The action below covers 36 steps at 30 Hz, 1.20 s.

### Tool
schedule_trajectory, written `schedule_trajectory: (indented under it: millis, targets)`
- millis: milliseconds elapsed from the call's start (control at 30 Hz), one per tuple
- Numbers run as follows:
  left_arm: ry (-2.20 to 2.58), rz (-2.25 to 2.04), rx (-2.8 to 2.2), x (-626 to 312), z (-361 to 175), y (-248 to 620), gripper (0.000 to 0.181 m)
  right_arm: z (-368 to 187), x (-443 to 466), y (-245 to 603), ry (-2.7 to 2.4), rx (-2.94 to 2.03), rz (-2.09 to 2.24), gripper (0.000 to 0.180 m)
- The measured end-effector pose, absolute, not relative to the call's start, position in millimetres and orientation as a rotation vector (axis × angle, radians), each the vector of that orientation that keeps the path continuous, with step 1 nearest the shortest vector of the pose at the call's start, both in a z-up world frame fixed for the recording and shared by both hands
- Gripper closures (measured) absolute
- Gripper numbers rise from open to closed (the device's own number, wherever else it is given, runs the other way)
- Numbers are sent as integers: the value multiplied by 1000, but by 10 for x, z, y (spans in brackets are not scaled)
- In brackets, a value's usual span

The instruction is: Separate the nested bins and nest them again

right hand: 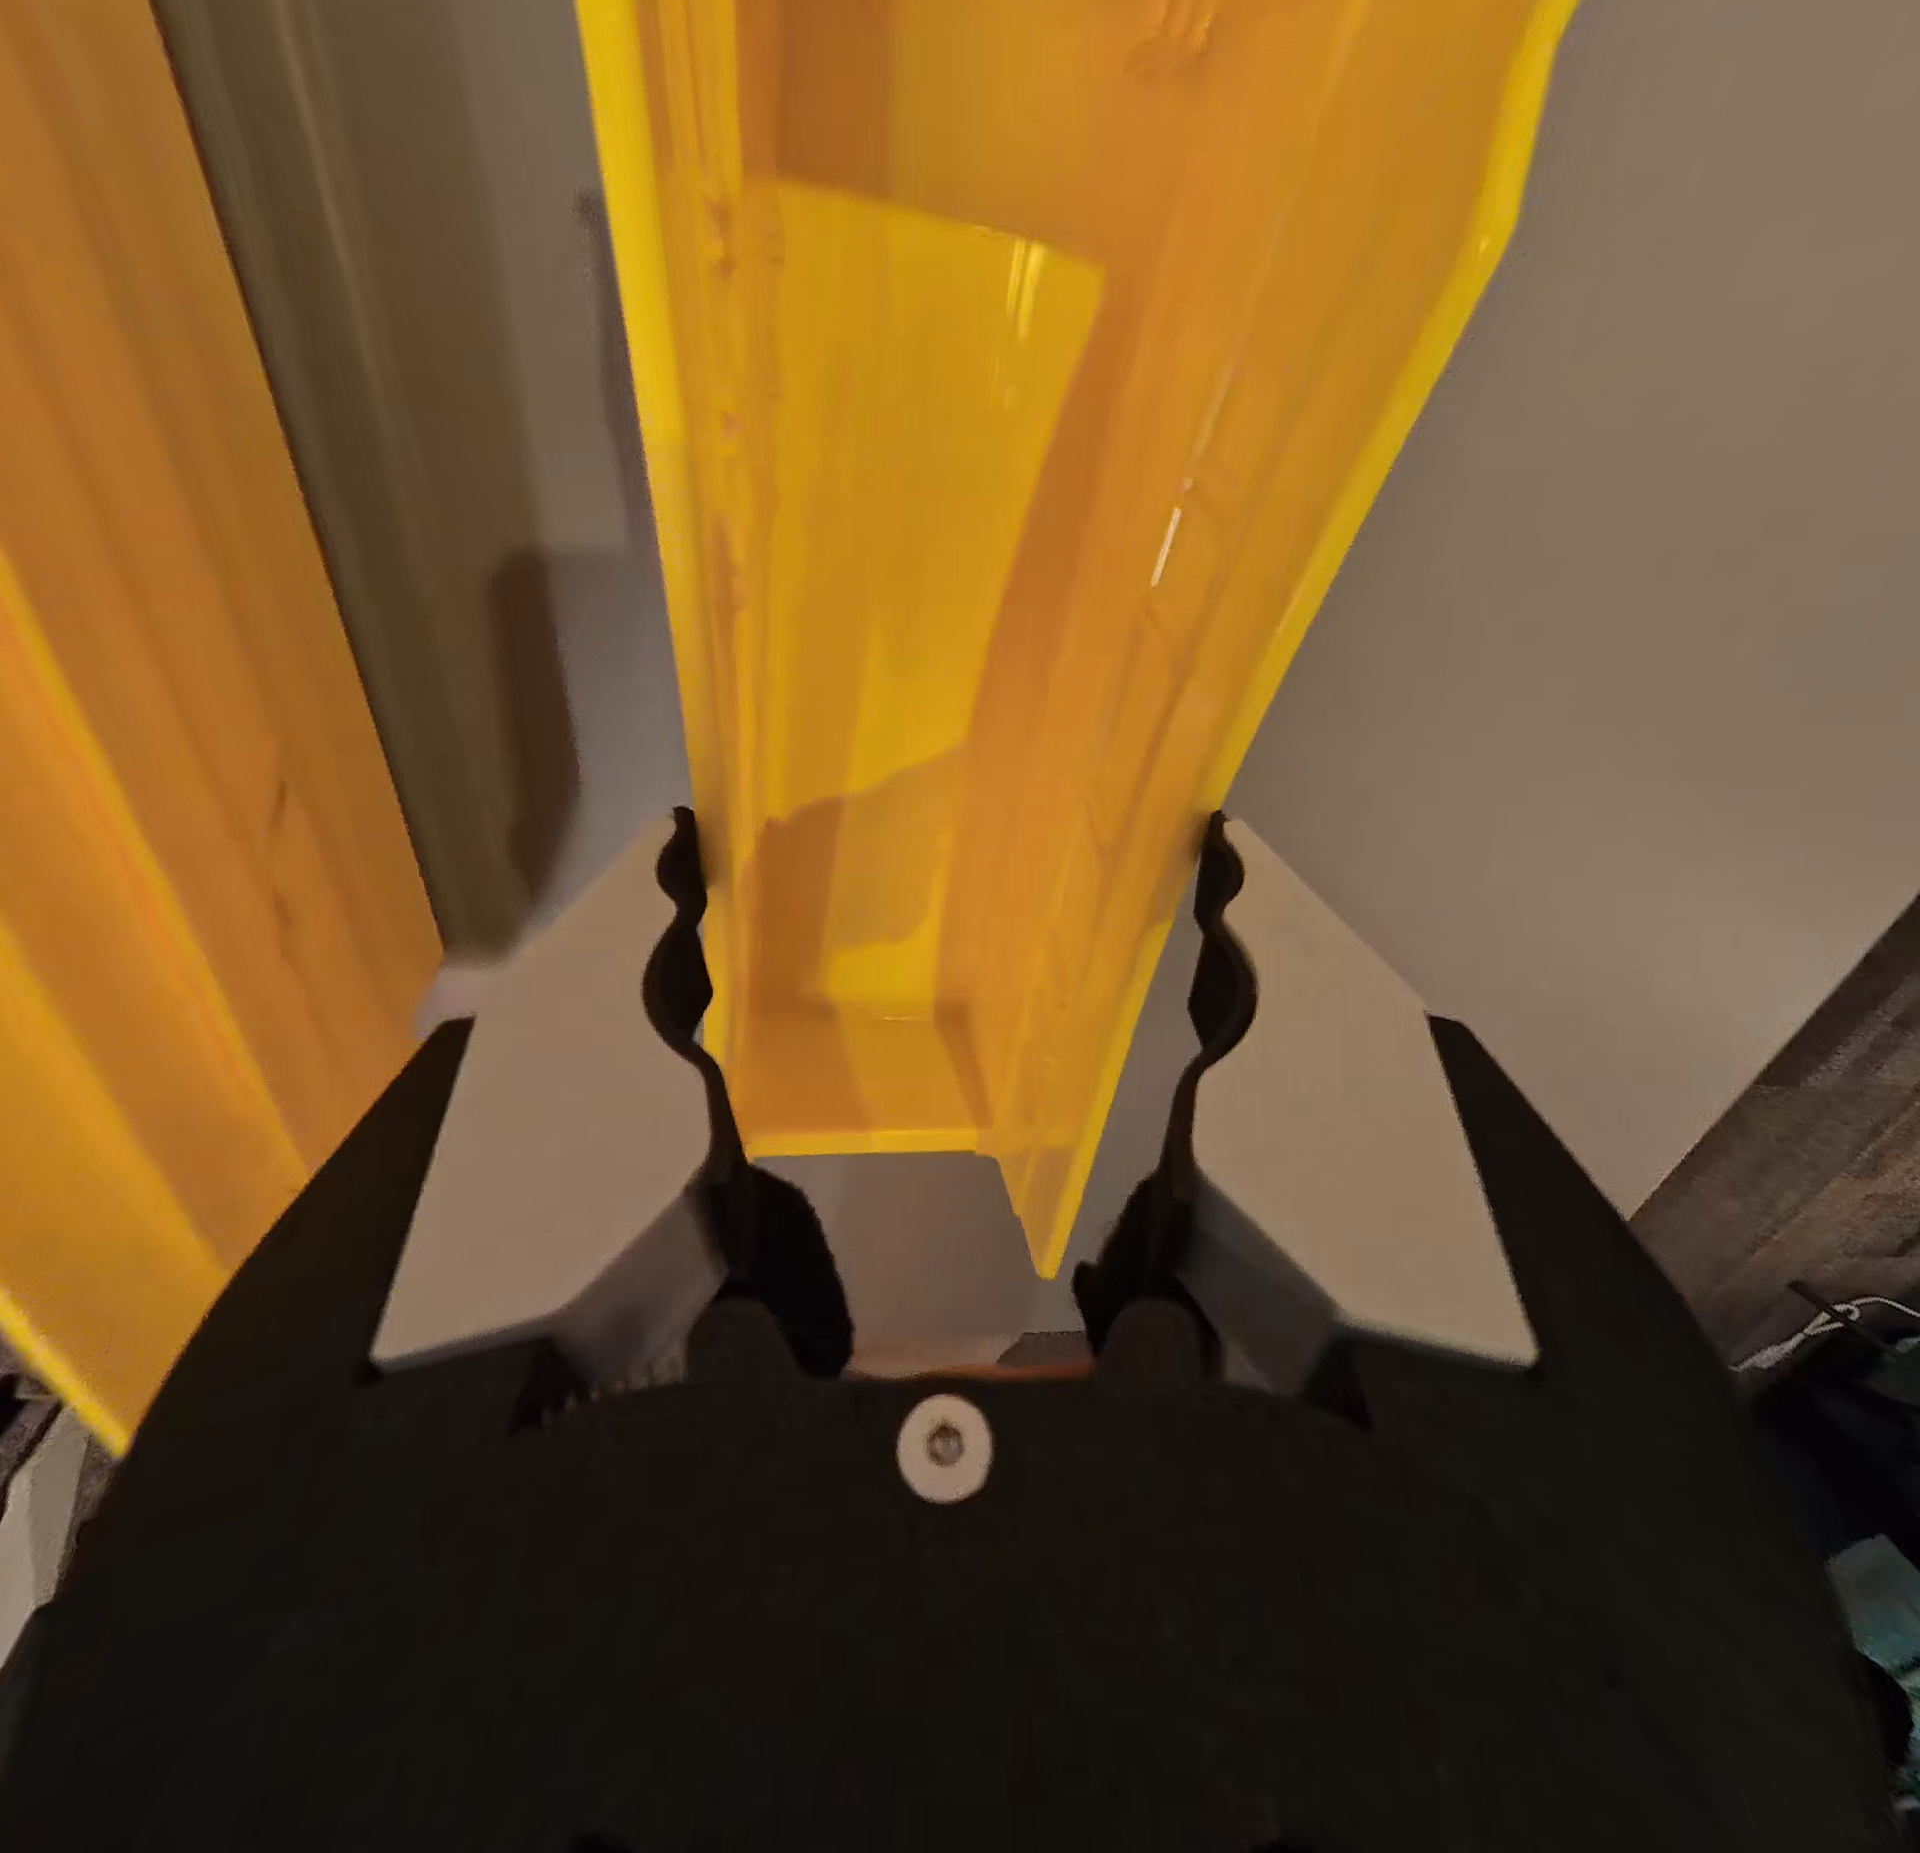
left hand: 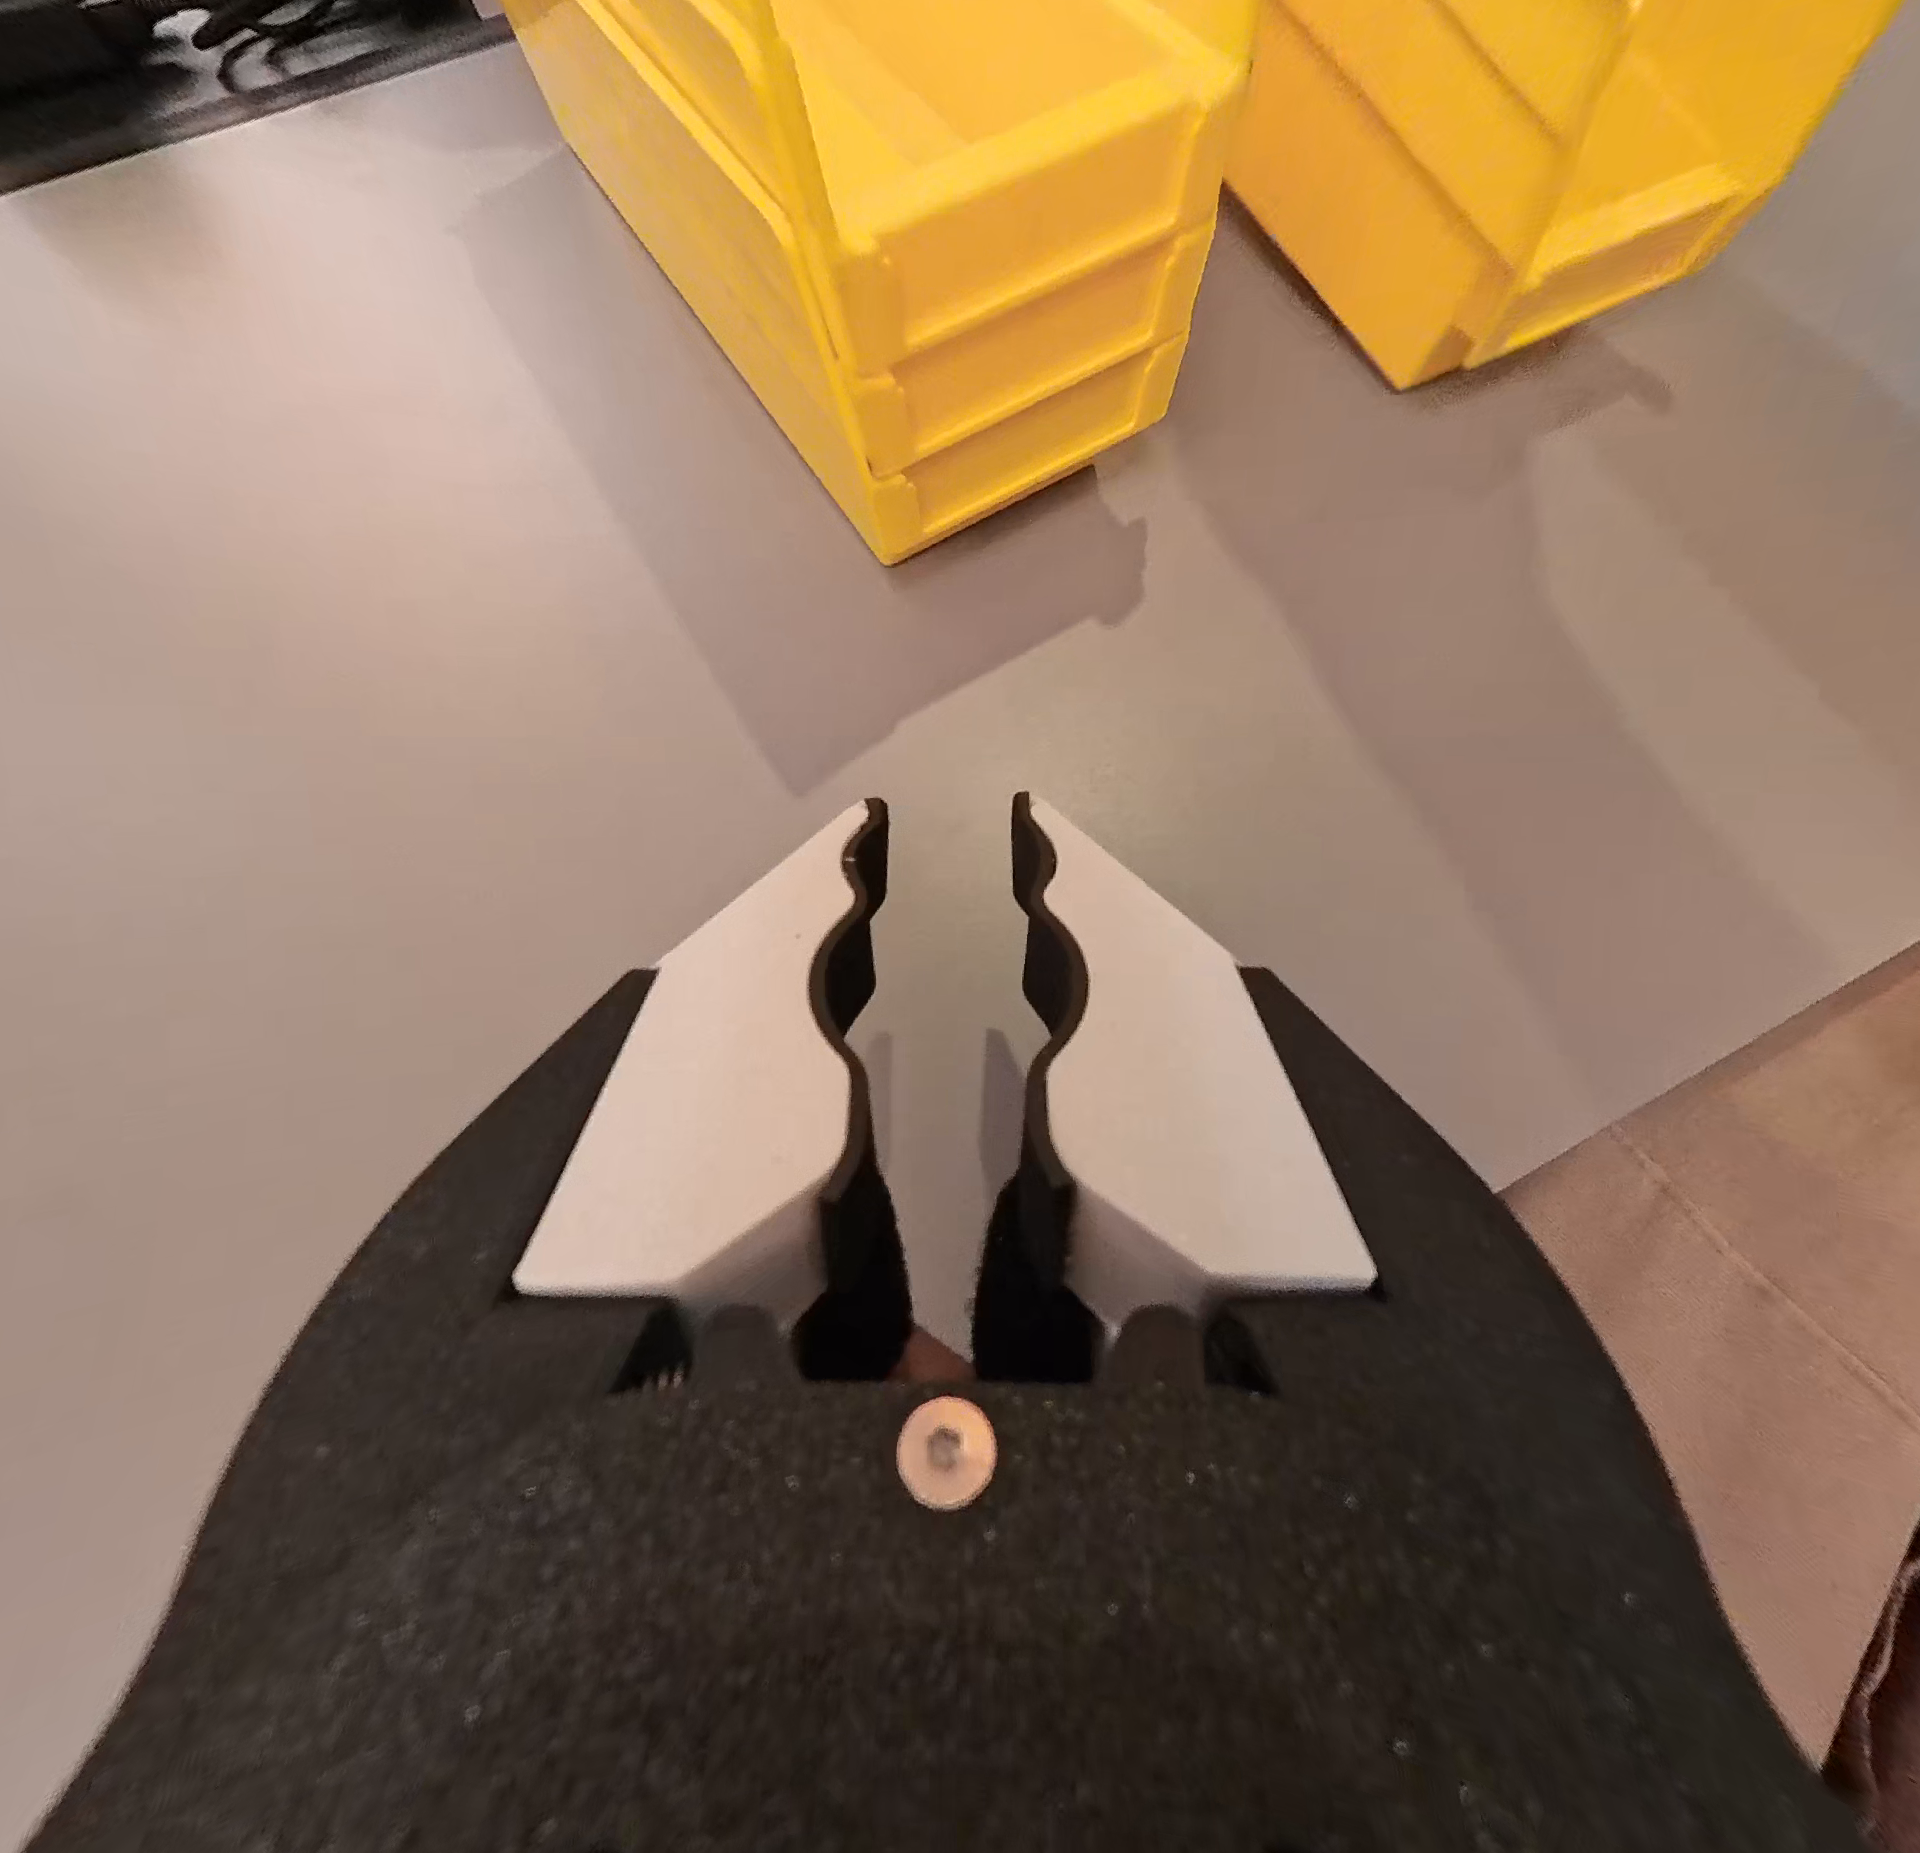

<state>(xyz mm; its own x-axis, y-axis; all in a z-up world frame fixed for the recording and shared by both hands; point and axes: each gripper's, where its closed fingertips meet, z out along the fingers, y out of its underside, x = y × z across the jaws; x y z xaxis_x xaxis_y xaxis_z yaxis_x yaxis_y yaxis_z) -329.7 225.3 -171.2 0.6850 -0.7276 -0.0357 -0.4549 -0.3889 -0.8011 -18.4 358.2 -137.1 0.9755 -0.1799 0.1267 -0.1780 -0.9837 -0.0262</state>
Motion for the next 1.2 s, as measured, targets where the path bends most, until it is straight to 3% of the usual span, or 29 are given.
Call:
schedule_trajectory:
  millis: [233,300,400,600,667,733,1100,1167,1200]
  targets:
    - [923,-416,-2053,-3293,-1730,2231,159,-1501,-166,3629,373,-3069,-157,64]
    - [921,-427,-2062,-3278,-1741,2226,159,-1257,-356,3775,389,-3026,-57,46]
    - [930,-444,-2065,-3234,-1744,2208,159,-778,-708,4123,209,-2909,-34,49]
    - [936,-436,-2063,-3228,-1747,2205,159,-927,-1340,4166,89,-2917,78,102]
    - [934,-432,-2058,-3233,-1741,2208,159,-1036,-1372,4111,21,-2930,0,150]
    - [930,-432,-2059,-3237,-1739,2213,159,-1029,-1491,4115,24,-2886,36,173]
    - [910,-449,-2063,-3225,-1713,2211,159,-1010,-1575,3757,139,-2922,70,172]
    - [910,-461,-2070,-3217,-1723,2200,159,-886,-1581,3851,160,-2876,91,144]
    - [913,-468,-2078,-3210,-1738,2184,159,-776,-1638,3925,141,-2834,131,139]
